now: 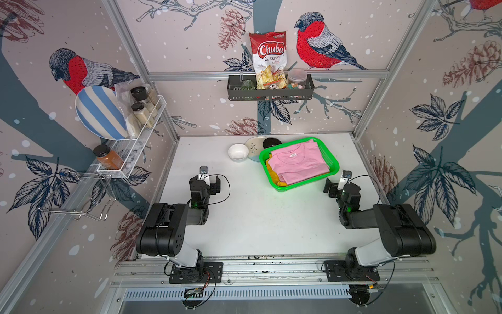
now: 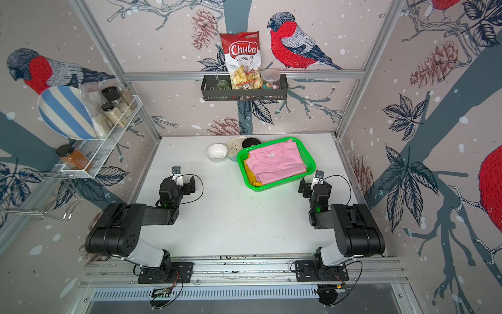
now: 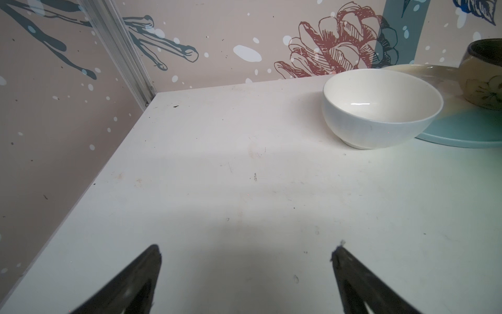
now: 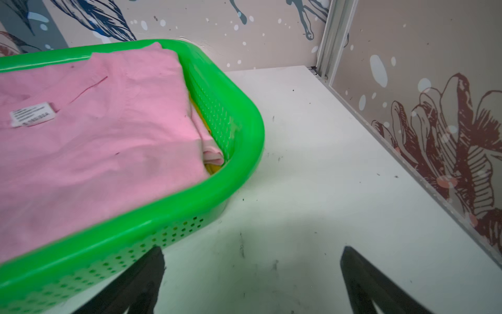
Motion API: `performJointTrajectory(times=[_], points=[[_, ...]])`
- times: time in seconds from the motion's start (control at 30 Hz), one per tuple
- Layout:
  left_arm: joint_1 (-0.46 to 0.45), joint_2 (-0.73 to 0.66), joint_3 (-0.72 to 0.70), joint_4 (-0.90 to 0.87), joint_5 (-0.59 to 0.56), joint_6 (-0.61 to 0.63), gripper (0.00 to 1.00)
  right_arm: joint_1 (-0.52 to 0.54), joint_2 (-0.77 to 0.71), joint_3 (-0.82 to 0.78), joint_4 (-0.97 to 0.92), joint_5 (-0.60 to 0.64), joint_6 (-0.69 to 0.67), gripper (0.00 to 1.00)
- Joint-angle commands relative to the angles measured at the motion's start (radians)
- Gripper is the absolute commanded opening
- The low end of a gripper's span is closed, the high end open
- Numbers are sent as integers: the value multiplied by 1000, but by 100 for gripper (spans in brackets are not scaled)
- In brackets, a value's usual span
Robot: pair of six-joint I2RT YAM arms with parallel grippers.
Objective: Put the folded t-shirts into the basket
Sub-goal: Reset both arms
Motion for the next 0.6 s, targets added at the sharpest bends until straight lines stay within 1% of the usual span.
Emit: performJointTrajectory(times=[0.0, 0.1, 0.27, 0.33, 0.43, 0.57], points=[[17, -2, 24, -46, 43, -25, 96, -12, 8, 39, -27, 68, 55, 100], [22, -1, 26, -47, 49, -30, 97, -14, -1, 59, -90, 41, 53, 100], [22, -4, 22, -41, 45, -31, 96, -12, -3, 56, -80, 44, 49, 100], [21, -4, 27, -51, 19, -41, 97, -12, -3, 54, -79, 45, 50, 100], [21, -4, 43, -80, -56, -68, 96, -10, -4, 54, -79, 47, 50, 100], [21, -4, 43, -78, -63, -70, 97, -10, -3, 55, -79, 49, 50, 100]])
